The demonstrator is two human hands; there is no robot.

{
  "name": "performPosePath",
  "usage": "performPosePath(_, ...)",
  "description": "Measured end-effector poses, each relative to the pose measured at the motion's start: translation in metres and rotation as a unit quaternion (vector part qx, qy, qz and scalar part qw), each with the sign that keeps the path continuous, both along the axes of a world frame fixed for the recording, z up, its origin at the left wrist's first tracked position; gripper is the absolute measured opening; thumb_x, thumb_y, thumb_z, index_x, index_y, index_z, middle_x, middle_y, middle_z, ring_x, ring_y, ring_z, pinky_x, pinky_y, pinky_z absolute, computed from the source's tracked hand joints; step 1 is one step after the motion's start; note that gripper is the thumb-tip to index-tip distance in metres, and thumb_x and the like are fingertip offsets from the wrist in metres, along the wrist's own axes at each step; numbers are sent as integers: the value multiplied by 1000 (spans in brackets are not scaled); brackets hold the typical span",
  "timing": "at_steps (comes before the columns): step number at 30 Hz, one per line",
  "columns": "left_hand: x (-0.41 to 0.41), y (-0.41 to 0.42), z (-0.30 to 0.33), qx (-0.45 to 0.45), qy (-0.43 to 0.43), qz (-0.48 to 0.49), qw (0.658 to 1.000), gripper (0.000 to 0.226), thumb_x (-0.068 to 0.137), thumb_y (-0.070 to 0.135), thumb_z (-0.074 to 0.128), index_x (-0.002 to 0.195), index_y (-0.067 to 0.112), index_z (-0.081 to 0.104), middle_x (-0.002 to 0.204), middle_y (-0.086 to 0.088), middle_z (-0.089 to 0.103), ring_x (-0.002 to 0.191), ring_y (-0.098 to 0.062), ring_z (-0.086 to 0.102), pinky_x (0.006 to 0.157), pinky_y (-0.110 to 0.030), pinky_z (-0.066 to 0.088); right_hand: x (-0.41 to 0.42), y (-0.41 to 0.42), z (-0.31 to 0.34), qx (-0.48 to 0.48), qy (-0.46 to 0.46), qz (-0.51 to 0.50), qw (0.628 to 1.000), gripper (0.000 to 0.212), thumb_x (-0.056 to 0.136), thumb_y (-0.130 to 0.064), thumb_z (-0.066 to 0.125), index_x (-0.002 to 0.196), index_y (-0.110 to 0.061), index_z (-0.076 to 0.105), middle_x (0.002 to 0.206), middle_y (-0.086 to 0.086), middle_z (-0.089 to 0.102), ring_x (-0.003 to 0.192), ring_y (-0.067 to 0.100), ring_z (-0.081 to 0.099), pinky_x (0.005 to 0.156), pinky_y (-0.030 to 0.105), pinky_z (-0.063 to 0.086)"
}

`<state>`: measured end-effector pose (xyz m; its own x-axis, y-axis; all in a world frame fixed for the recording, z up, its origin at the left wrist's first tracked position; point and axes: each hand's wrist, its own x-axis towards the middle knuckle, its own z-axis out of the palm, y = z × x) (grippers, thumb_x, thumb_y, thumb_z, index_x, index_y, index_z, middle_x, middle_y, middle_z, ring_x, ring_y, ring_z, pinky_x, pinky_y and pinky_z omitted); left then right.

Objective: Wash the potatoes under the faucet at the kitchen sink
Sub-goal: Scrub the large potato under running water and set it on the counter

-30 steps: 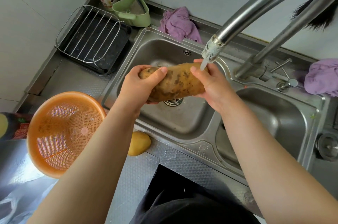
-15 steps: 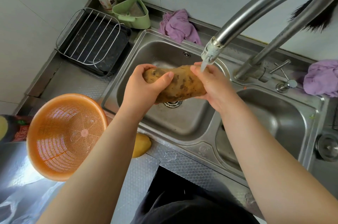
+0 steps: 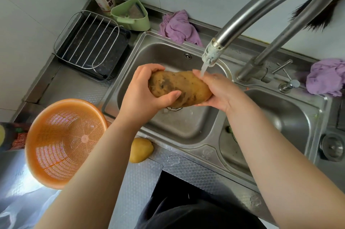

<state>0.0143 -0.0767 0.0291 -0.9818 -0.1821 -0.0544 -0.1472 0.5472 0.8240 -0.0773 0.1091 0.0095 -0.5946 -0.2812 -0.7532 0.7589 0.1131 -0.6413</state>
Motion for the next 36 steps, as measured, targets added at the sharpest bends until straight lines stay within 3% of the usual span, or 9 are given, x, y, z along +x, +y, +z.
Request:
performPosePath(3, 1, 6, -4, -18, 30, -4, 999, 78, 68, 62, 75, 132, 23, 53, 138, 2, 44, 127, 6, 40, 102, -5, 31, -3, -10, 2, 57, 23, -73, 995, 15, 92, -38, 62, 89, -24, 67, 97, 7, 73, 89, 28, 72, 78, 54, 60)
performPosePath(6, 0, 9, -7, 71, -23, 63, 995, 93, 61, 64, 79, 139, 34, 40, 145, 1, 38, 137, -15, 42, 113, -33, 40, 0, -12, 1, 65, 84, -122, 987, 18, 98, -32, 50, 91, -26, 66, 99, 7, 73, 90, 26, 71, 81, 52, 60)
performPosePath(9, -7, 2, -4, 222, -90, 148, 959, 94, 56, 58, 87, 136, 32, 45, 132, 2, 54, 121, -20, 61, 94, -47, 58, 5, -6, 0, 16, 109, -124, 986, 24, 102, -26, 46, 112, -19, 67, 114, 9, 71, 106, 28, 68, 88, 51, 58)
performPosePath(14, -16, -9, 2, 317, -169, 173, 917, 83, 68, 46, 87, 137, 19, 49, 127, -6, 63, 110, -25, 69, 68, -45, 63, 10, 16, -3, -157, 65, 7, 985, 59, 82, -14, 68, 139, -15, 51, 129, 8, 64, 113, 25, 65, 93, 49, 56)
performPosePath(16, -16, -7, 2, 308, -171, 170, 920, 82, 68, 42, 88, 136, 19, 48, 126, -6, 61, 111, -26, 68, 70, -46, 64, 12, 12, -2, -105, 83, -5, 991, 65, 79, -13, 75, 139, -17, 49, 130, 6, 63, 108, 23, 68, 91, 51, 56)
performPosePath(23, -9, 11, -7, 214, -98, 144, 961, 87, 59, 51, 85, 133, 27, 46, 125, 4, 55, 115, -16, 62, 87, -44, 62, 2, -9, -2, 73, 107, -95, 987, 27, 77, -47, 63, 101, -34, 67, 110, -1, 72, 106, 25, 67, 90, 56, 56)
performPosePath(27, -6, 3, -10, 275, -97, 171, 941, 90, 56, 50, 85, 134, 25, 48, 127, -2, 57, 115, -22, 64, 85, -48, 62, 5, 4, 0, -45, 125, -45, 990, 17, 93, -25, 61, 106, -34, 66, 118, 0, 68, 114, 25, 64, 95, 54, 54)
performPosePath(30, -5, -1, -9, 295, -94, 167, 936, 86, 55, 48, 85, 130, 27, 49, 125, -3, 58, 114, -24, 65, 81, -45, 63, 12, 12, 2, -141, 116, -8, 983, 32, 92, -10, 63, 114, -33, 60, 117, -4, 66, 107, 18, 66, 89, 49, 56)
performPosePath(36, -1, 5, -6, 186, -47, 133, 973, 88, 57, 56, 81, 132, 29, 44, 123, 7, 52, 116, -15, 59, 93, -43, 58, 3, -9, 3, 11, 82, -42, 996, 47, 78, -48, 74, 120, -26, 65, 114, 0, 72, 102, 23, 71, 86, 53, 58)
